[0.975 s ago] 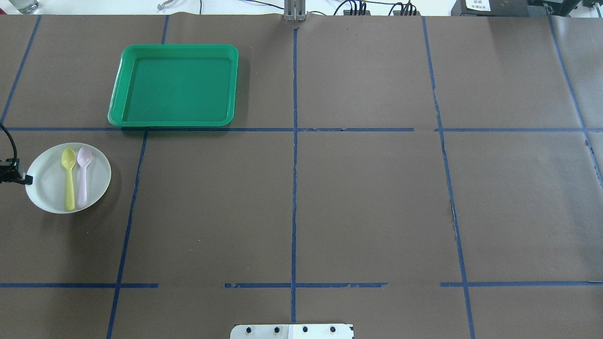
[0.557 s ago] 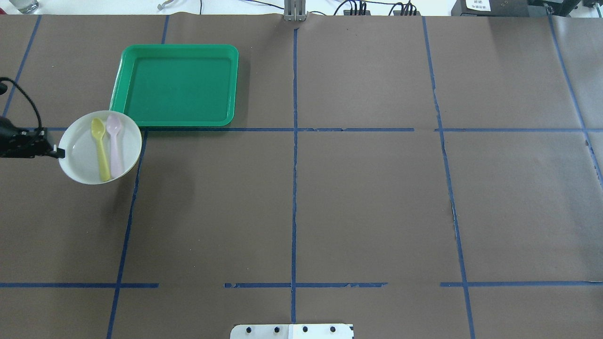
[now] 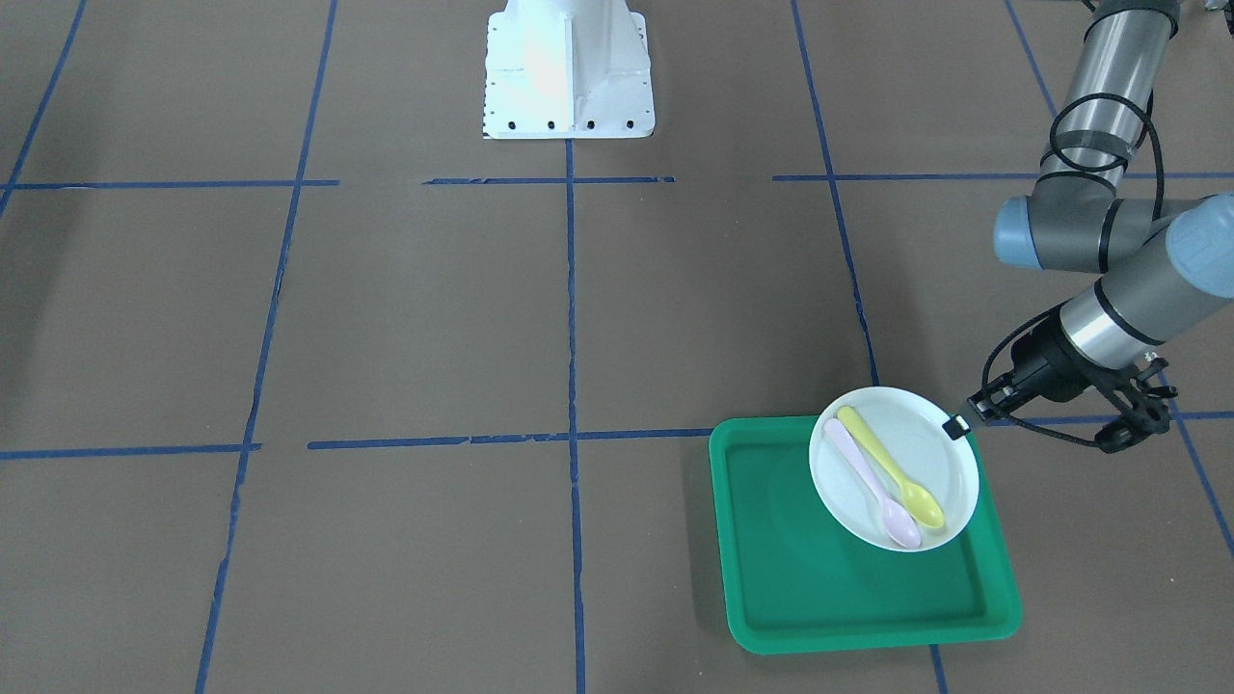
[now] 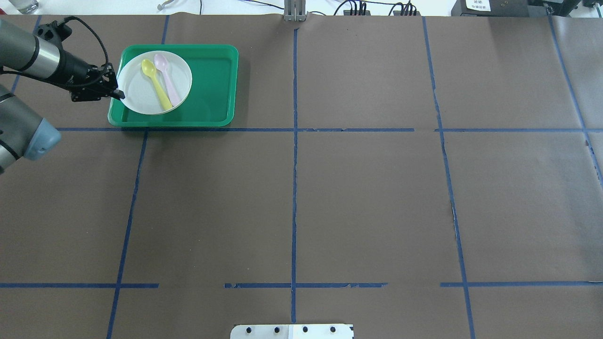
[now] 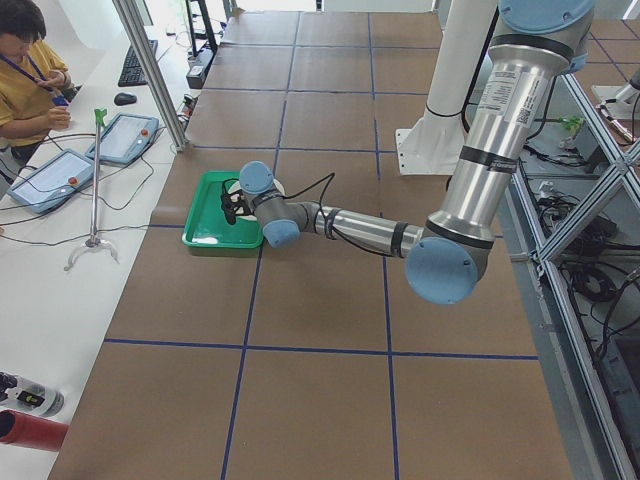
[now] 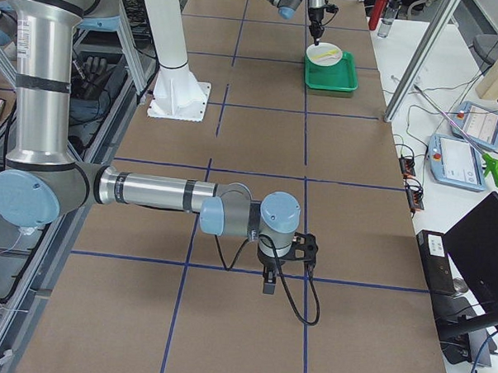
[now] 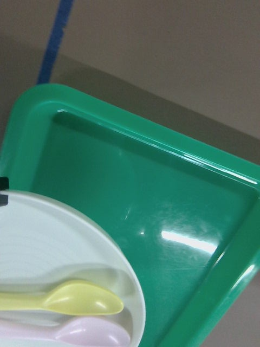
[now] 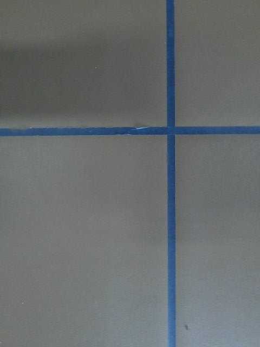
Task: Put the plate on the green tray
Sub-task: 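Lift the plate with the left gripper and carry it over the green tray, then lower the plate onto the green tray and open the left gripper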
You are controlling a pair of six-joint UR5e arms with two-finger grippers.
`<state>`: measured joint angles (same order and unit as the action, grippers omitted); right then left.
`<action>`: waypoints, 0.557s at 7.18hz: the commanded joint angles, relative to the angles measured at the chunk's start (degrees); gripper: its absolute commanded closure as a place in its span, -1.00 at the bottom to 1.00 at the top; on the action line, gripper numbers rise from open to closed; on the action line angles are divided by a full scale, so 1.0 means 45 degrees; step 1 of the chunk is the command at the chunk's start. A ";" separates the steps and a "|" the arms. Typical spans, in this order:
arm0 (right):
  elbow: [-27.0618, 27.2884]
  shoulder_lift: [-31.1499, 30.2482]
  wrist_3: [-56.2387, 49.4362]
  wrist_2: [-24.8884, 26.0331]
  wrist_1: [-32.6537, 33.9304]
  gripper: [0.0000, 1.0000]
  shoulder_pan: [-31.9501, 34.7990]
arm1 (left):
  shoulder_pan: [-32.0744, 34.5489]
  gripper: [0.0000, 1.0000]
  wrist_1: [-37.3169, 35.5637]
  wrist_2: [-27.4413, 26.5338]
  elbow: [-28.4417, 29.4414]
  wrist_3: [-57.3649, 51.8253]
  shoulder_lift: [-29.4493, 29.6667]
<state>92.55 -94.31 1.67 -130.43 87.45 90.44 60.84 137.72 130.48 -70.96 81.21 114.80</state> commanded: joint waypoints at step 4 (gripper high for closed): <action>0.0000 0.0000 0.0000 0.0000 0.0000 -1.00 0.0000 | -0.0589 0.33 0.1290 -0.1300 0.1765 0.0878 0.1111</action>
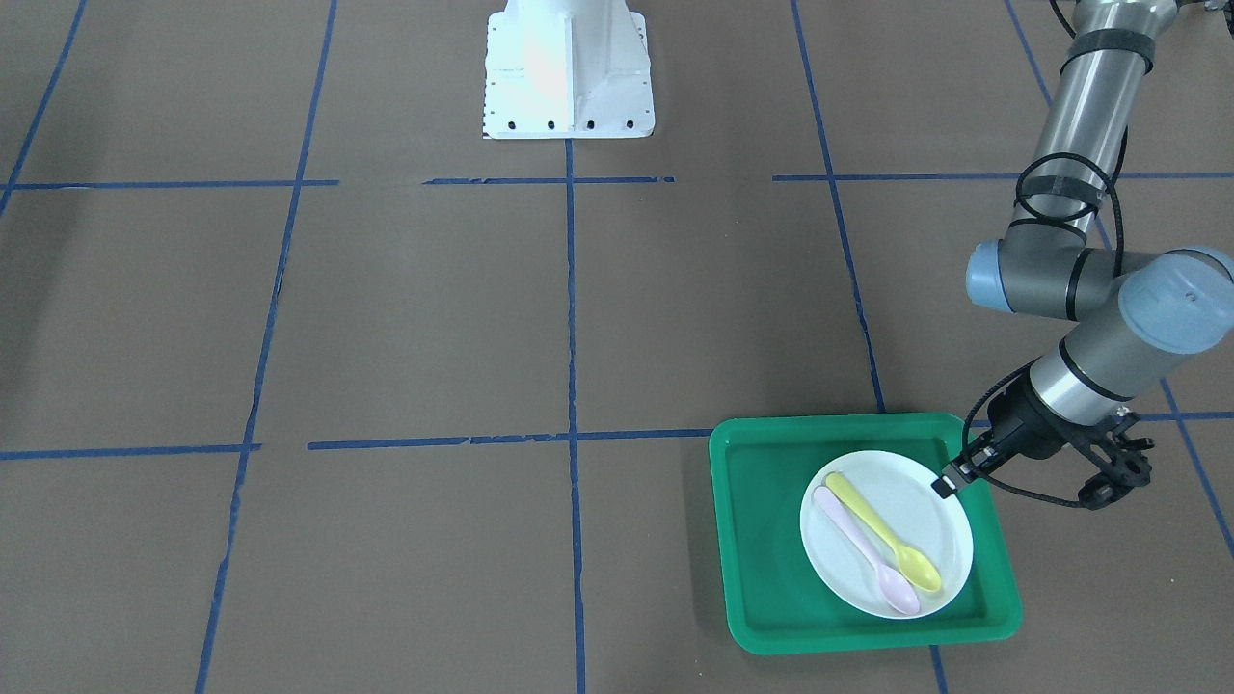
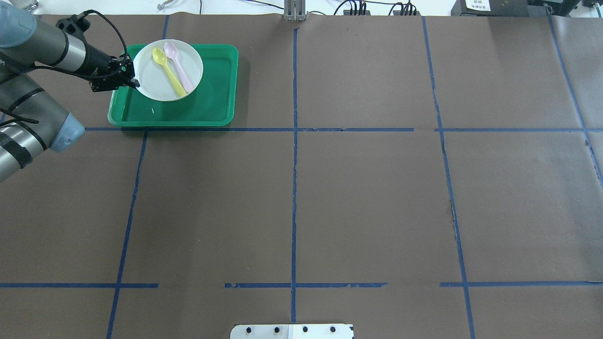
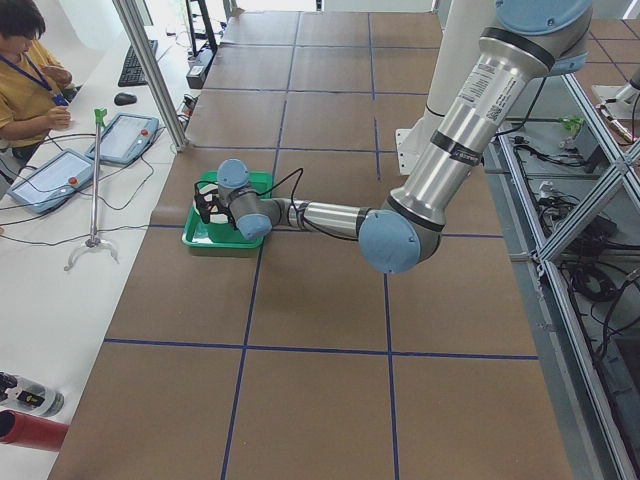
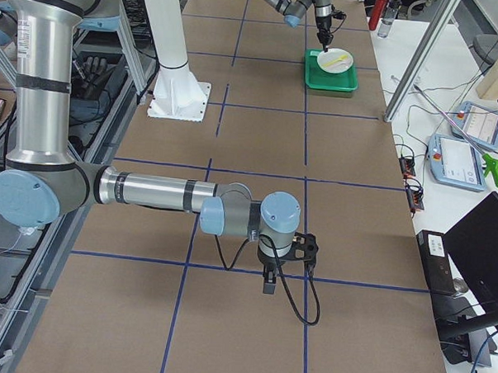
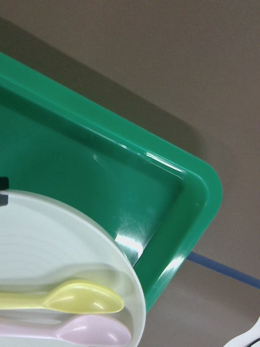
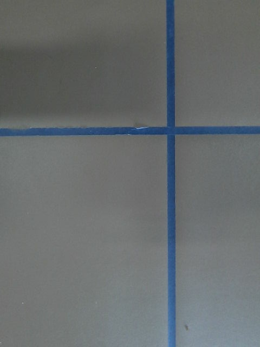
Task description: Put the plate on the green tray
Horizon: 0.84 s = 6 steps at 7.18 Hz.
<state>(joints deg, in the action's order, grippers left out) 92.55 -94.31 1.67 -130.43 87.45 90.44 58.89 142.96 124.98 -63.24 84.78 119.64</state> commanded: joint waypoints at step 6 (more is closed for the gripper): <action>0.0000 0.0000 0.0000 0.0000 0.0000 -1.00 0.0000 | 0.1829 -0.20 0.0028 0.2460 -0.4858 -0.3094 -0.5122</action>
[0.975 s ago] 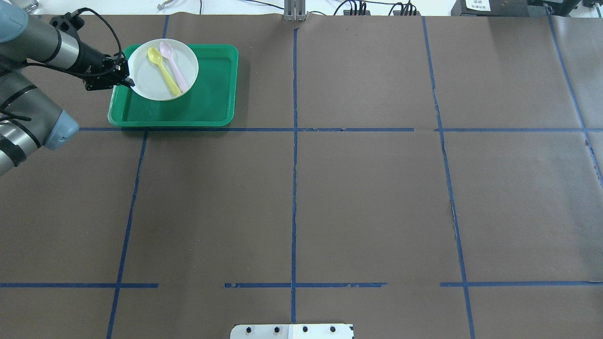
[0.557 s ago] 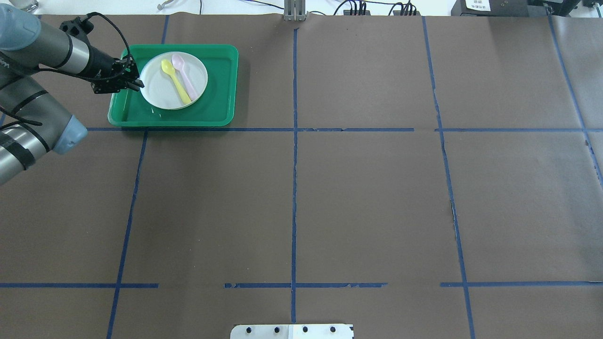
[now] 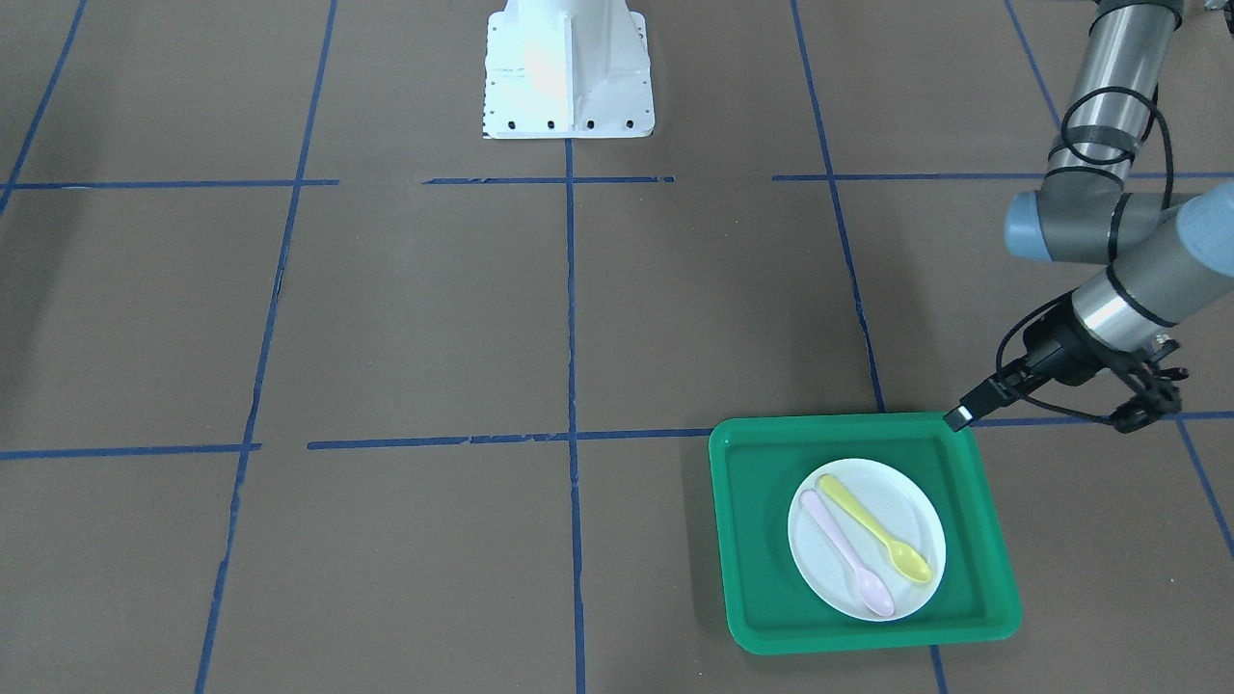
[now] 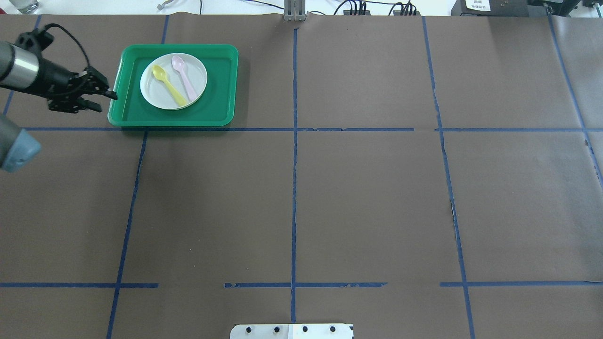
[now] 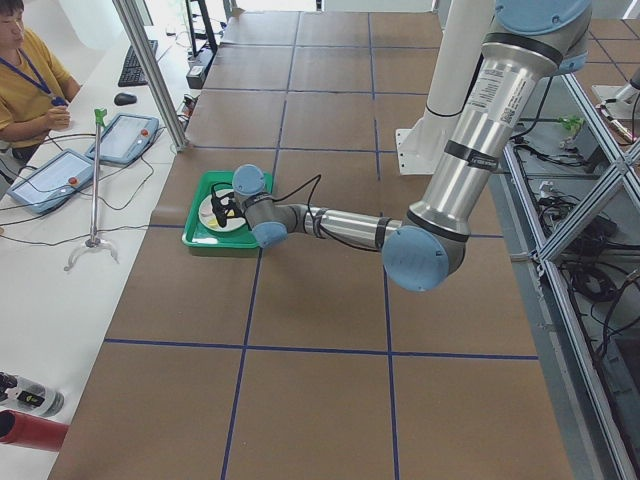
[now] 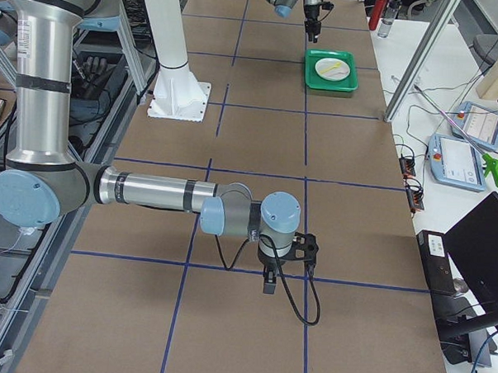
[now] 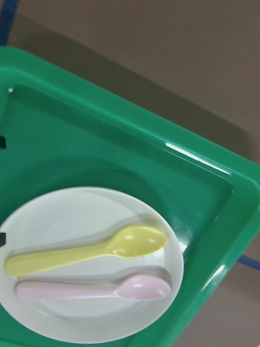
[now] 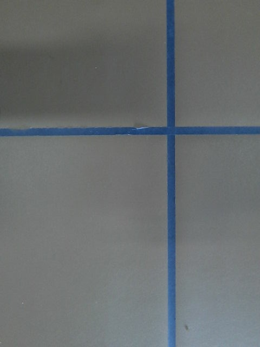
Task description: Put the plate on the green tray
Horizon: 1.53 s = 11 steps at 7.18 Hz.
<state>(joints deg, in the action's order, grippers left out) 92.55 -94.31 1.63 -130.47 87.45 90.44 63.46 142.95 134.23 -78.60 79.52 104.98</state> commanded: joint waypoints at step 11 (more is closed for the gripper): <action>0.0000 0.0001 0.0008 0.0008 -0.0001 -1.00 0.0000 | 0.7636 -0.53 -1.1943 0.0659 -0.4957 -1.9178 -0.4971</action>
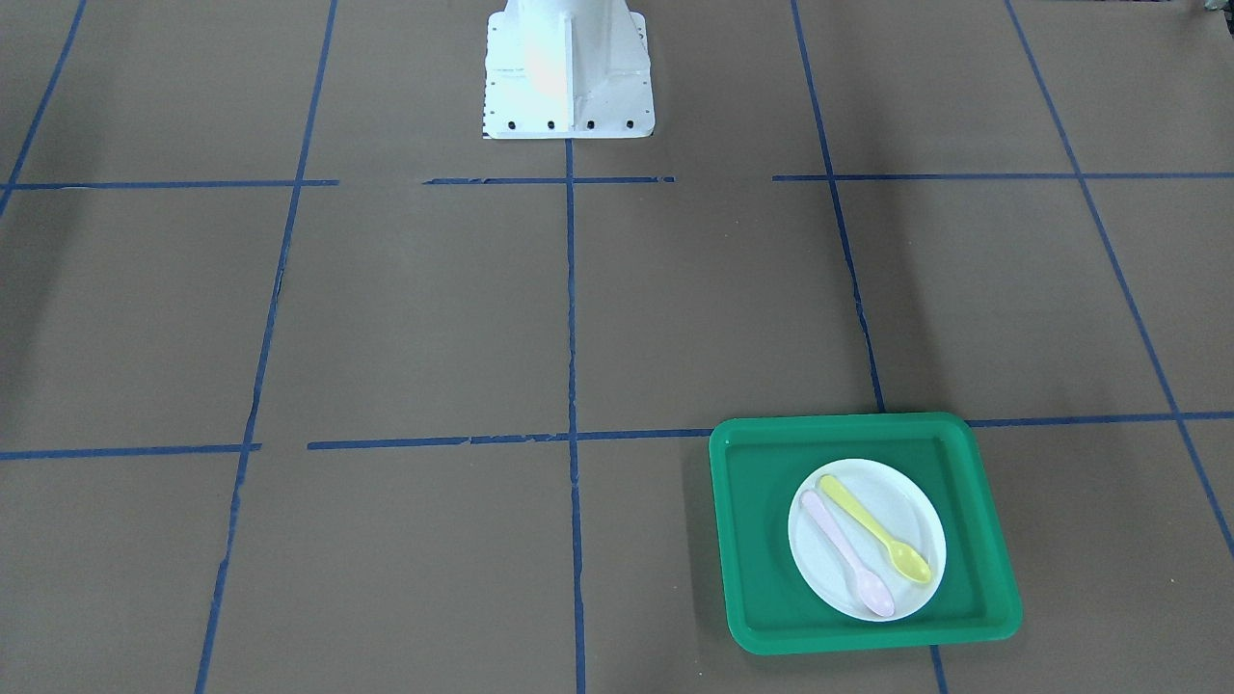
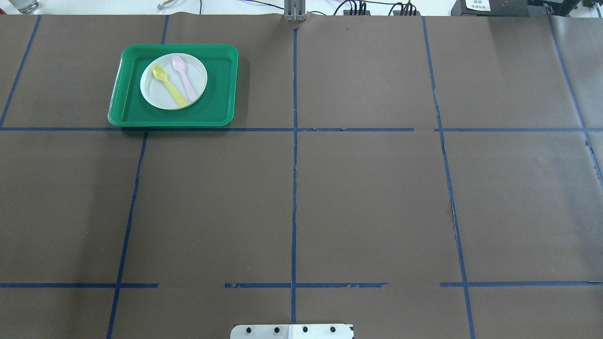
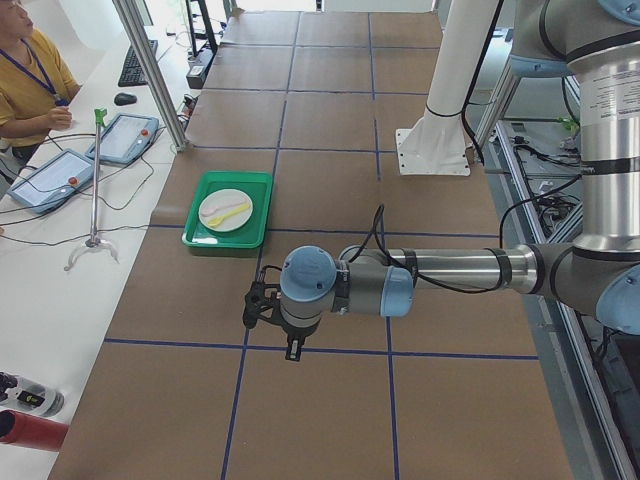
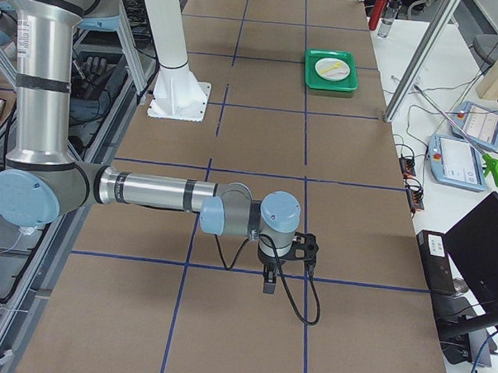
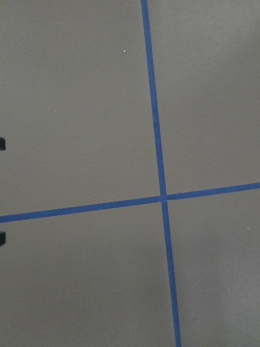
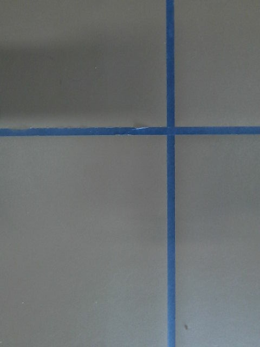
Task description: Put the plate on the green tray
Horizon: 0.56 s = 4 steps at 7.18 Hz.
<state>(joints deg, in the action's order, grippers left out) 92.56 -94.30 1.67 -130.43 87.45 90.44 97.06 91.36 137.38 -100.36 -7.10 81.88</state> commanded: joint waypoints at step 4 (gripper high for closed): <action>-0.0003 0.0000 0.0000 0.0000 0.0000 -1.00 0.0000 | -0.0648 -1.00 -0.0596 -0.0061 -0.0314 0.1050 0.0300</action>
<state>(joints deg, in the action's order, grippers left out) 92.55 -94.31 1.67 -130.43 87.45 90.44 95.79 88.47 137.08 -102.02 -2.53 83.31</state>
